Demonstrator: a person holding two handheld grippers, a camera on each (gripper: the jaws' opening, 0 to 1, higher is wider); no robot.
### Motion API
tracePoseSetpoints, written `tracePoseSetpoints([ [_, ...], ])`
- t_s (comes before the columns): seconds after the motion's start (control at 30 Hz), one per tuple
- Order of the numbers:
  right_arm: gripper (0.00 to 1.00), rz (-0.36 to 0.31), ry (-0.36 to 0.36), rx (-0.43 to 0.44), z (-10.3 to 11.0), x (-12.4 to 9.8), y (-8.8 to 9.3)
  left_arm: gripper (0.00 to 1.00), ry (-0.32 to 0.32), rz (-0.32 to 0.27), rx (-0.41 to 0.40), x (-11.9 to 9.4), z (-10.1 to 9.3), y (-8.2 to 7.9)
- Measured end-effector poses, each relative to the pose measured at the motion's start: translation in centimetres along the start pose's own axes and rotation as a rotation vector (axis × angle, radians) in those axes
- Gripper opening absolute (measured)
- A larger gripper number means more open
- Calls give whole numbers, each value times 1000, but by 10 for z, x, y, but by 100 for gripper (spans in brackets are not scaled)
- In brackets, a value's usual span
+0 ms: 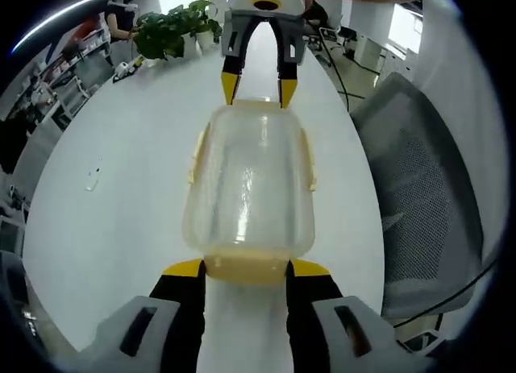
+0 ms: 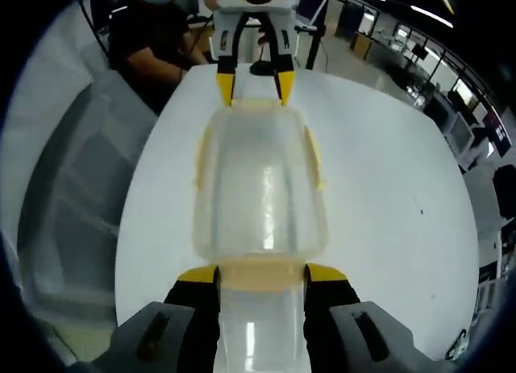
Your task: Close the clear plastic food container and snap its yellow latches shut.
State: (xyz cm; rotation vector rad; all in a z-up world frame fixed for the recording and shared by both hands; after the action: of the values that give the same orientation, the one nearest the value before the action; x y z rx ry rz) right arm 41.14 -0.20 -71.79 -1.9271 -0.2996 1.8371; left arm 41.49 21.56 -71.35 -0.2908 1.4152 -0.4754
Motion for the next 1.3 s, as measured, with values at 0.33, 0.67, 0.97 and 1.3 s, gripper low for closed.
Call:
tracePoseSetpoints([
  [0.33,39,2,7,-6,-1,-8,12,38,-7,6,-2,6,-1,-15],
  [0.67,39,6,10,-10,-2,-19,30,38,-7,-5,-8,16,-3,-32],
  [0.97,39,7,11,-10,-4,-27,45,38,-8,-7,-9,25,-2,-47],
  [1.3,39,4,18,-9,-8,-35,62,38,-10,-4,-6,34,1,-63],
])
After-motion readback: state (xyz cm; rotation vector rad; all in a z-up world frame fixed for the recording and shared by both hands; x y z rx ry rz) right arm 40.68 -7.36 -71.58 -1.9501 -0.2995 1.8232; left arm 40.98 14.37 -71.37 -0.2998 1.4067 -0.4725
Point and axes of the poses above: the point that each gripper's makers call its tool centre point, and the gripper's own axes: x roughly forward along the fingers, z roughly to its left, y roughly out of its underside, the point moved 6 cm from there along -x, roughly backward along the fingers, and after that the axes turned 10 degrees about x, right-handed, at the moved point
